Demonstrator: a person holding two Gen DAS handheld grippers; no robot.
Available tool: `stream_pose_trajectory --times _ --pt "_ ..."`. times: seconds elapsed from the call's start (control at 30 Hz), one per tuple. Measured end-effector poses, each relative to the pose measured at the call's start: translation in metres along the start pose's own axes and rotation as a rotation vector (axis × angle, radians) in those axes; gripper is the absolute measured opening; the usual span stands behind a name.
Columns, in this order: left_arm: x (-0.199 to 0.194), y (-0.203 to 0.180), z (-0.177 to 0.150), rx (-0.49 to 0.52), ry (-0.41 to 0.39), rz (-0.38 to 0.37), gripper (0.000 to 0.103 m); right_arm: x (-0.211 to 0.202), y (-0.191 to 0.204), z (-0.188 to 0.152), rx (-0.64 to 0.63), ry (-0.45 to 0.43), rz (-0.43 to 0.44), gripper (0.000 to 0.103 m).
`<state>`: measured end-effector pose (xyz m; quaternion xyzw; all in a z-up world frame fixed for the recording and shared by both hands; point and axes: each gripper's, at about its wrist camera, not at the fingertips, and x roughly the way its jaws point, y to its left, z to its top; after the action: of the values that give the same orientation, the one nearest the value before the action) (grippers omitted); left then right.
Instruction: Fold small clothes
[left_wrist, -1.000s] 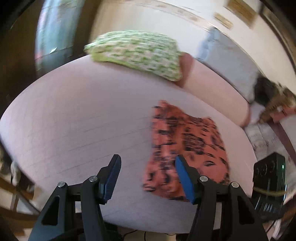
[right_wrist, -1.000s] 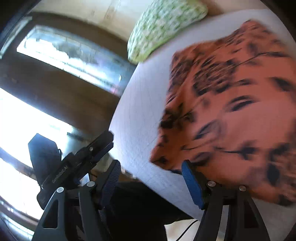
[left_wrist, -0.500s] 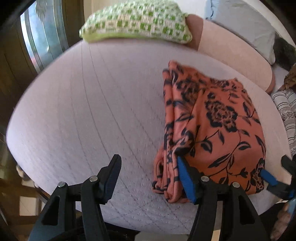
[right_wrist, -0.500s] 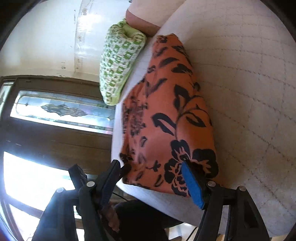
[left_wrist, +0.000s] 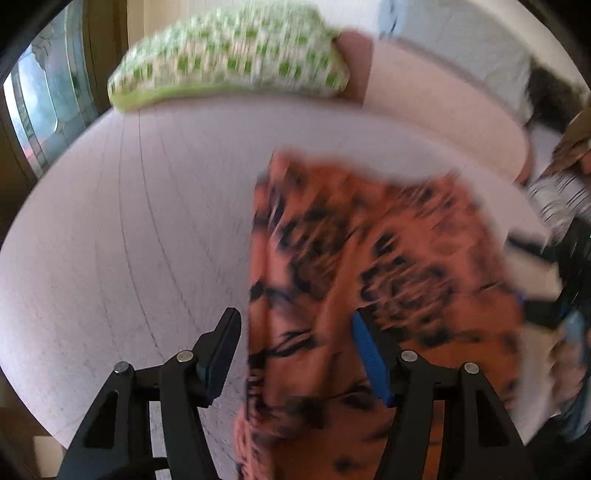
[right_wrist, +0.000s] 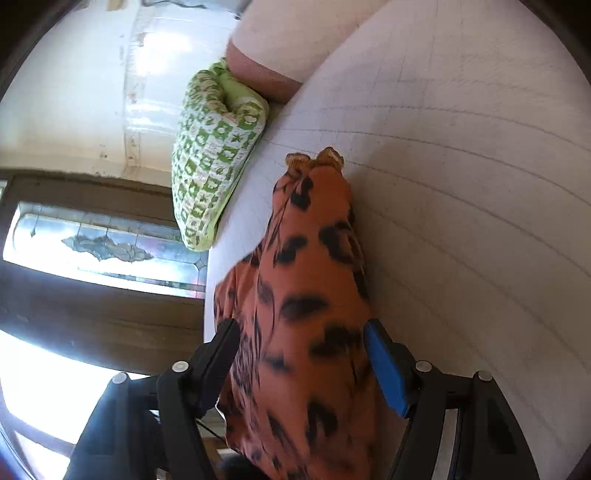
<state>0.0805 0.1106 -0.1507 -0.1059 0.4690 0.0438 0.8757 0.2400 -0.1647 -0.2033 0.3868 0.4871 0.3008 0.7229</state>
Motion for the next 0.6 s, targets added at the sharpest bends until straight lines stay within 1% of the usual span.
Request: stream_pose_trajectory --times 0.03,0.07,0.1,0.13,0.2,0.23,0.27,0.3,0.33,0.37,0.47,0.5,0.53,0.6 --pt "0.005 0.006 -0.002 -0.025 -0.003 -0.023 0.072 0.011 -0.002 0.006 0.012 0.012 -0.009 0.072" --pt "0.005 0.011 -0.002 -0.051 -0.005 -0.035 0.074 0.017 -0.012 0.009 0.027 0.034 -0.037 0.067" --pt "0.004 0.014 -0.001 -0.059 -0.001 -0.047 0.074 0.025 -0.017 0.012 0.043 0.051 -0.064 0.044" --pt "0.004 0.014 0.000 -0.053 -0.001 -0.051 0.075 0.024 -0.012 0.009 0.032 0.025 -0.090 0.037" --pt "0.005 0.014 -0.002 -0.033 -0.014 -0.050 0.078 0.011 0.013 -0.003 -0.071 -0.046 -0.114 0.036" --pt "0.006 0.012 -0.002 -0.028 -0.020 -0.048 0.079 0.010 0.015 -0.008 -0.093 -0.068 -0.141 0.036" --pt "0.005 0.012 -0.003 -0.028 -0.021 -0.048 0.080 0.018 0.007 -0.007 -0.072 -0.054 -0.174 0.036" --pt "0.004 0.010 -0.002 -0.023 -0.021 -0.045 0.080 0.026 -0.010 -0.005 -0.026 -0.036 -0.195 0.036" --pt "0.004 0.011 -0.003 -0.023 -0.024 -0.046 0.080 0.025 -0.021 -0.005 0.021 -0.040 -0.155 0.036" --pt "0.004 0.013 -0.003 -0.030 -0.022 -0.050 0.080 0.021 -0.020 -0.005 0.042 -0.052 -0.126 0.037" --pt "0.005 0.013 -0.002 -0.044 -0.022 -0.058 0.080 0.012 -0.001 -0.011 0.029 -0.073 -0.109 0.050" --pt "0.004 0.014 -0.002 -0.045 -0.023 -0.057 0.080 0.008 0.000 -0.013 0.037 -0.072 -0.091 0.061" --pt "0.003 0.016 -0.003 -0.048 -0.023 -0.059 0.080 0.003 -0.001 -0.016 0.048 -0.071 -0.076 0.069" --pt "0.004 0.017 0.000 -0.060 -0.021 -0.070 0.080 -0.006 0.000 -0.025 0.060 -0.063 -0.060 0.070"
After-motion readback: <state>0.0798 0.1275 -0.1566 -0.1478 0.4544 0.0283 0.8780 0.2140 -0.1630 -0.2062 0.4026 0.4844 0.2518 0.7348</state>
